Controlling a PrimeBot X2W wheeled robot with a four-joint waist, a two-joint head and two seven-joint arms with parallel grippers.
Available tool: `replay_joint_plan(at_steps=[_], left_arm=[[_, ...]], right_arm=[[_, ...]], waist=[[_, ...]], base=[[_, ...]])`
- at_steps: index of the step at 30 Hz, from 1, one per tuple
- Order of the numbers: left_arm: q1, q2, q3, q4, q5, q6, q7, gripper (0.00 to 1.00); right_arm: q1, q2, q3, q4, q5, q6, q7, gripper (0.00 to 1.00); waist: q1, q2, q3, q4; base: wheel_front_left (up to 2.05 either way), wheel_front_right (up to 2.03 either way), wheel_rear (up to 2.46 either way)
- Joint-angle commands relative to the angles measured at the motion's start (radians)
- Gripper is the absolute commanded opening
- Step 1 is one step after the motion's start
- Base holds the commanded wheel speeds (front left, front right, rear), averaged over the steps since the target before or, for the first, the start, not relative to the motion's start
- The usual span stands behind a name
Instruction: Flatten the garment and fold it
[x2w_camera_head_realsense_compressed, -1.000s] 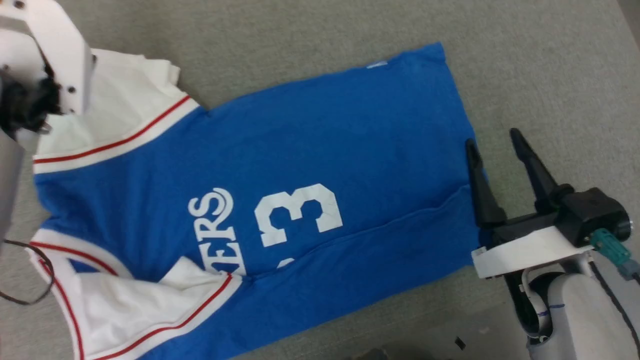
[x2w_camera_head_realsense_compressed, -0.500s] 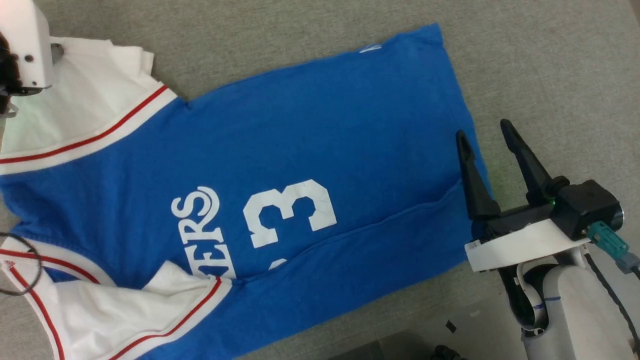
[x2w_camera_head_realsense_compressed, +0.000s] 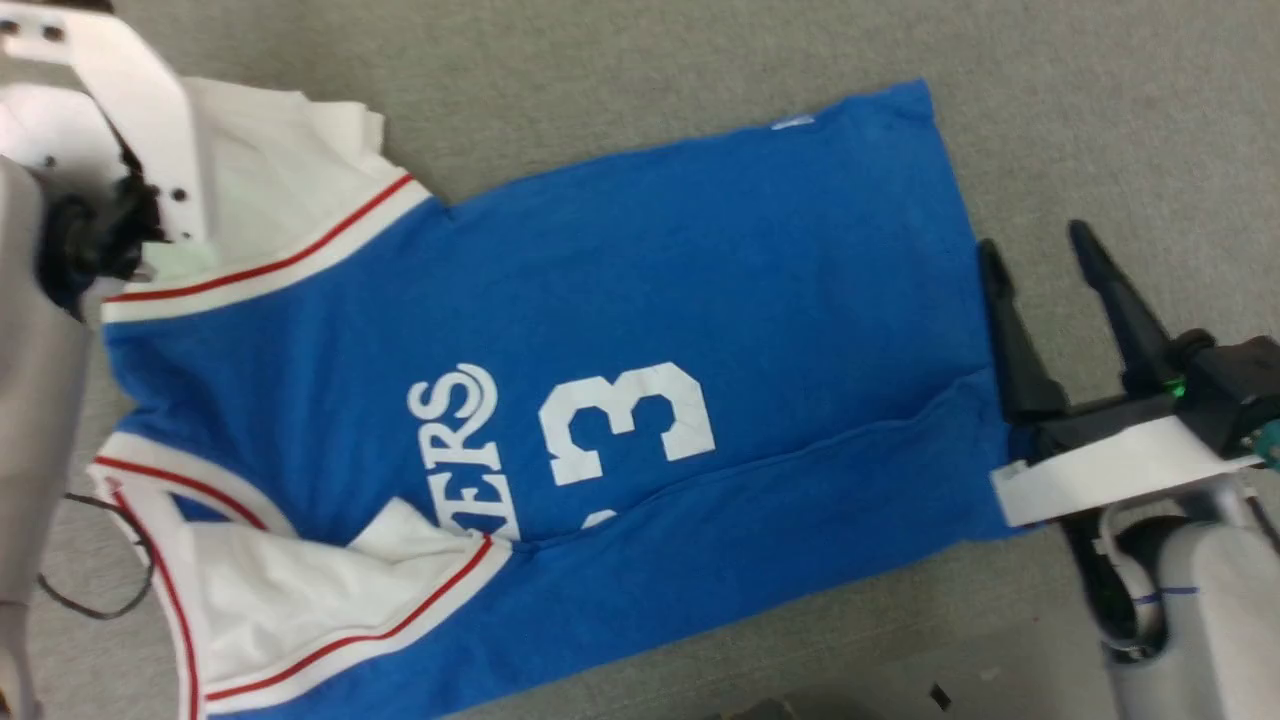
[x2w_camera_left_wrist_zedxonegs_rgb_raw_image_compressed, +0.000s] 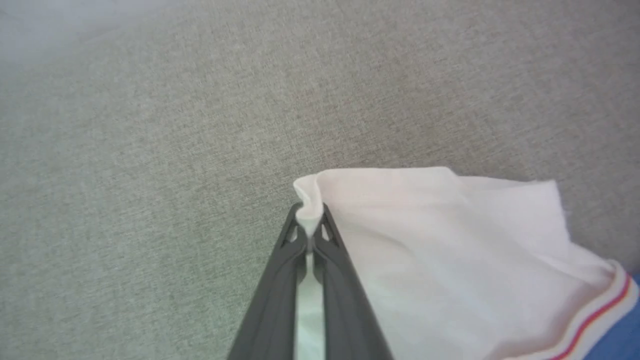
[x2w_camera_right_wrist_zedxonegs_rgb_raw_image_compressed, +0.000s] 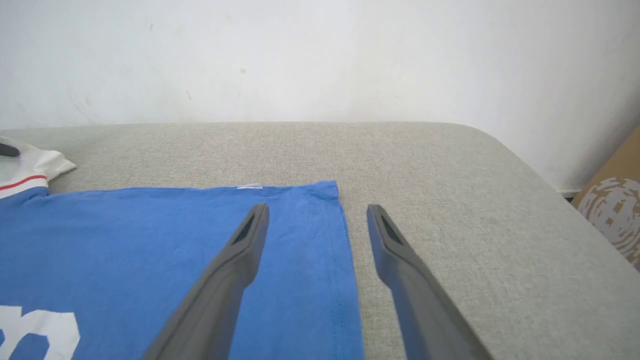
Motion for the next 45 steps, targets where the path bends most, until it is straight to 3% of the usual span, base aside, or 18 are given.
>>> replay_joint_plan(at_steps=[1, 7, 11, 22, 32, 39, 40, 41, 42, 45], left_arm=[[0.021, -0.013, -0.006, -0.013, 0.010, -0.004, -0.039, 0.00], [0.063, -0.074, -0.017, -0.093, 0.003, -0.035, -0.196, 0.00], [0.114, -0.106, -0.047, -0.177, 0.010, -0.042, -0.250, 0.00], [0.260, -0.170, -0.100, -0.426, 0.061, 0.013, -0.412, 0.00], [0.297, -0.209, -0.154, -0.501, 0.100, 0.028, -0.472, 0.00], [0.313, -0.220, -0.171, -0.502, 0.106, 0.034, -0.495, 0.00], [0.315, -0.220, -0.172, -0.501, 0.106, 0.035, -0.497, 0.00], [0.316, -0.220, -0.172, -0.499, 0.105, 0.036, -0.500, 0.00], [0.318, -0.220, -0.171, -0.496, 0.104, 0.038, -0.504, 0.00], [0.327, -0.216, -0.164, -0.487, 0.103, 0.044, -0.520, 0.00]], right_arm=[[0.010, -0.026, -0.010, -0.009, 0.001, -0.002, 0.020, 1.00], [-0.002, -0.157, -0.025, -0.001, 0.029, -0.002, 0.206, 1.00], [-0.038, -0.287, 0.016, 0.018, 0.076, -0.002, 0.382, 1.00], [-0.282, -0.625, 0.203, 0.126, 0.216, -0.002, 0.679, 1.00], [-0.446, -0.745, 0.391, 0.288, 0.224, -0.002, 0.771, 1.00], [-0.477, -0.771, 0.536, 0.376, 0.260, -0.002, 0.756, 1.00], [-0.477, -0.771, 0.553, 0.390, 0.271, -0.002, 0.754, 0.52], [-0.477, -0.772, 0.567, 0.401, 0.281, -0.002, 0.750, 0.11], [-0.479, -0.773, 0.581, 0.411, 0.286, -0.002, 0.741, 0.00], [-0.497, -0.764, 0.583, 0.445, 0.290, -0.002, 0.680, 0.00]], waist=[[-0.0001, 0.0000, -0.064, 0.061], [-0.0001, 0.0000, -0.123, 0.159], [-0.0001, 0.0000, -0.124, 0.225], [-0.0001, 0.0000, -0.038, 0.371], [-0.0001, 0.0000, -0.001, 0.436], [-0.0001, 0.0000, 0.010, 0.450], [-0.0001, 0.0000, 0.011, 0.450], [-0.0001, 0.0000, 0.009, 0.449], [-0.0001, 0.0000, 0.007, 0.448], [-0.0001, 0.0000, -0.008, 0.439]], base=[[0.00, 0.00, 0.00], [0.00, 0.00, 0.00], [0.00, 0.00, 0.00], [0.00, 0.00, 0.00], [0.00, 0.00, 0.00], [0.00, 0.00, 0.00], [0.00, 0.00, 0.00], [0.00, 0.00, 0.00], [0.00, 0.00, 0.00], [0.00, 0.00, 0.00]])
